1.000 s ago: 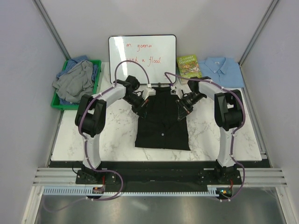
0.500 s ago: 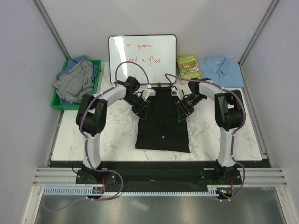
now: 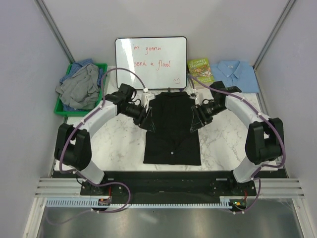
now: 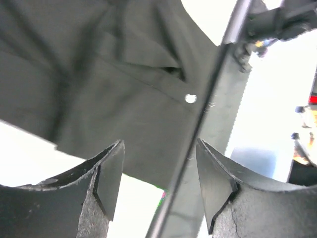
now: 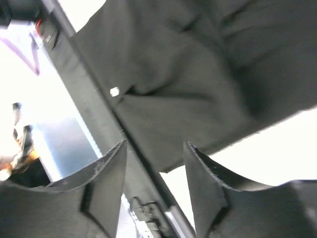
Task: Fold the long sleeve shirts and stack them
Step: Fold the shirt
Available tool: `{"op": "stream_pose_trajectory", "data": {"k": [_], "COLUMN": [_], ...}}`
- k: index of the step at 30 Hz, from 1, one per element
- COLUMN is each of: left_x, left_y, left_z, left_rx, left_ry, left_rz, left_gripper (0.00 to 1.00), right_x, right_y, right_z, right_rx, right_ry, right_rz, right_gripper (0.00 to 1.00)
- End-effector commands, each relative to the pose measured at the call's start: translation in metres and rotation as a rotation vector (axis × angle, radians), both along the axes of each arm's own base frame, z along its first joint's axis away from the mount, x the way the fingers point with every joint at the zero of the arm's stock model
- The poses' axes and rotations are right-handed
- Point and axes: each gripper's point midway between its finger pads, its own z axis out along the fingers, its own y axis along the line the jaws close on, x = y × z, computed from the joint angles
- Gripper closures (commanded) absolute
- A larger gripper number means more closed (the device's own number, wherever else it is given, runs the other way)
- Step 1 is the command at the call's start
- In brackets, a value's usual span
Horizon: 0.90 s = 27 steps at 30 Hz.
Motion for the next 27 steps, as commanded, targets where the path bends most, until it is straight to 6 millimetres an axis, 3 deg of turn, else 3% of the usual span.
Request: {"op": "stream_pose_trajectory", "data": {"k": [1,4,5,7,8,10,12,15,18,21,23,24,27], "left_x": [-0.032,-0.052,-0.067,-0.07,-0.079,-0.069,-0.055,-0.028,-0.009,-0.002,-0.008,-0.013,-0.038], "left_y": [-0.028,-0.044,-0.047,-0.055,-0.061,-0.065,-0.066,-0.068,-0.066,-0.056,-0.057,-0.058,-0.053], "left_z": [0.006,0.004,-0.005,-0.012,-0.038,-0.051,-0.068,-0.09,-0.105,-0.112,-0.095,-0.07,-0.021], "left_rx": [-0.122,-0.178,-0.169,-0.199,-0.162,-0.16,-0.131,-0.106,-0.094,-0.083,-0.133,-0.179,-0.269], "left_ry": [0.144,0.265,0.376,0.413,0.523,0.491,0.458,0.383,0.346,0.355,0.357,0.291,0.238], "left_rz": [0.02,-0.017,0.004,0.013,0.08,0.119,0.162,0.228,0.259,0.294,0.239,0.192,0.13], "left_gripper": [0.36,0.43,0.45,0.46,0.47,0.47,0.47,0.47,0.46,0.45,0.43,0.4,0.37], "right_x": [-0.035,-0.053,-0.065,-0.072,-0.069,-0.065,-0.044,-0.031,-0.024,-0.027,-0.027,-0.029,-0.032], "right_y": [0.035,0.048,0.052,0.064,0.07,0.066,0.06,0.048,0.034,0.032,0.033,0.037,0.049], "right_z": [-0.011,-0.018,-0.025,-0.034,-0.057,-0.077,-0.093,-0.12,-0.132,-0.129,-0.111,-0.098,-0.048], "right_rx": [0.081,0.14,0.149,0.173,0.155,0.112,0.081,0.047,0.013,0.015,0.039,0.077,0.203], "right_ry": [0.111,0.166,0.235,0.246,0.271,0.268,0.233,0.254,0.244,0.238,0.203,0.195,0.128], "right_rz": [0.043,0.088,0.076,0.1,0.025,-0.009,-0.085,-0.171,-0.214,-0.207,-0.196,-0.18,-0.167], "right_gripper": [0.5,0.57,0.57,0.61,0.61,0.61,0.61,0.62,0.6,0.59,0.57,0.57,0.52]}}
